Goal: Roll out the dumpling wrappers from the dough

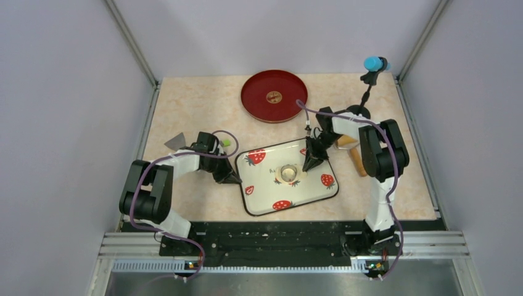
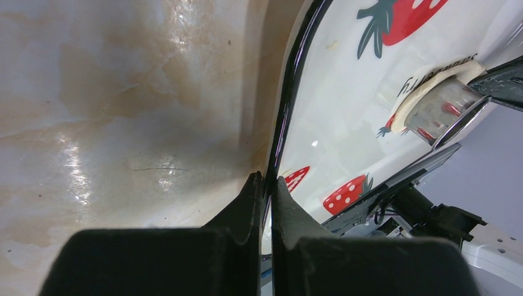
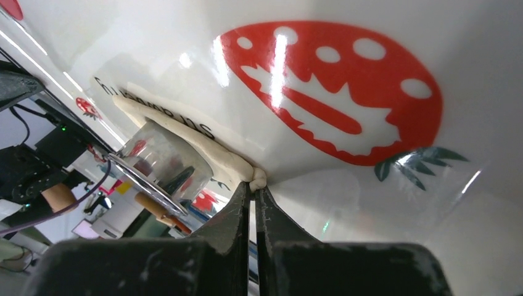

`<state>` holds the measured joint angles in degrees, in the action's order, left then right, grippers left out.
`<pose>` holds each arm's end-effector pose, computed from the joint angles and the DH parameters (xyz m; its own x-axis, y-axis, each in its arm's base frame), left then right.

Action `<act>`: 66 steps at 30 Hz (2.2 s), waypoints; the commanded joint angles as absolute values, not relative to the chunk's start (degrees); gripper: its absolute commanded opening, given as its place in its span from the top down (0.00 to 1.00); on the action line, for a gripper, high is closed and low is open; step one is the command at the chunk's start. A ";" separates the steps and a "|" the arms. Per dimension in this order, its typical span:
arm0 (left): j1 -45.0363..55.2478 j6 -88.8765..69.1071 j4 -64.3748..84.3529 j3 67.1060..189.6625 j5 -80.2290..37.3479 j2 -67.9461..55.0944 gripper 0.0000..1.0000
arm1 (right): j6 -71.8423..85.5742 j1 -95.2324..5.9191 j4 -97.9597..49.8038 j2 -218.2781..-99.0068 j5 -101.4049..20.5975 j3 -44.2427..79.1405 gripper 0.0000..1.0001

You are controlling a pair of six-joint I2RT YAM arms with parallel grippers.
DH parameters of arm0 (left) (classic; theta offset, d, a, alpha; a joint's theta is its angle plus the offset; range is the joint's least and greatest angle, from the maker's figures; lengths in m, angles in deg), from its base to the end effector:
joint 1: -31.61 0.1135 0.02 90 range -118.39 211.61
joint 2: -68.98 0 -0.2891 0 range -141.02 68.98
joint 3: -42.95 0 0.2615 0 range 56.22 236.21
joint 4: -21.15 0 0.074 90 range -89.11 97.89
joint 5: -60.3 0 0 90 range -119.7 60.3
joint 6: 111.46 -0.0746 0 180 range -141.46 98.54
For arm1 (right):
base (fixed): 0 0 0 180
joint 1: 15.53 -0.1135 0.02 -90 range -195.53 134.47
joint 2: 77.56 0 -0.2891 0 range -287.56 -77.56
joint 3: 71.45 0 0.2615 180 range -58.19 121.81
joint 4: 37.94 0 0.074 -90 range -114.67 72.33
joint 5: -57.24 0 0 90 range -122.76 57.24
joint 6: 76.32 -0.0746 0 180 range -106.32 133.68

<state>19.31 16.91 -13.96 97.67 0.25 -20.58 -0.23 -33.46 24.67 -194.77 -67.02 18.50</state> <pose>0.2656 -0.0960 0.1230 -0.9380 -0.3460 0.0223 -0.2939 0.7594 -0.5805 0.3533 0.1585 0.1152 -0.9850 -0.1099 0.1331 -0.0194 0.8369 0.5470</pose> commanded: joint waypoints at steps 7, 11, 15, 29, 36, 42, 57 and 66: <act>19.21 15.63 -13.93 96.81 -4.62 -22.74 1.00 | 1.51 -35.38 28.59 -186.52 -62.81 22.29 1.00; 19.21 15.34 -14.28 97.19 -4.78 -22.64 1.00 | 1.73 -35.39 29.03 -185.82 -60.53 20.78 0.99; 19.21 14.98 -14.68 97.38 -4.94 -22.72 1.00 | 1.43 -35.32 28.52 -185.53 -57.45 19.11 0.72; 19.21 14.80 -14.39 97.16 -4.72 -23.14 1.00 | -0.56 -33.37 21.98 -189.41 -59.93 15.60 0.56; 19.21 14.83 -14.03 97.25 -4.35 -23.35 1.00 | -0.79 -33.42 19.54 -193.97 -62.76 15.91 0.67; 19.21 15.18 -13.50 97.24 -4.01 -23.45 1.00 | -0.47 -33.66 19.01 -196.83 -62.29 16.73 0.69; 19.21 15.38 -13.54 97.36 -3.69 -23.48 1.00 | 0.97 -34.66 18.70 -200.99 -61.42 19.99 0.84; 19.21 15.26 -14.11 97.12 -4.40 -23.31 1.00 | 3.41 -34.69 18.69 -197.04 -63.64 20.67 0.95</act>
<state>19.51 16.01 -13.98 97.84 1.17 -21.19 2.48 -34.01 26.05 -196.19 -67.42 19.85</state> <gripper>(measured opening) 0.056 0.063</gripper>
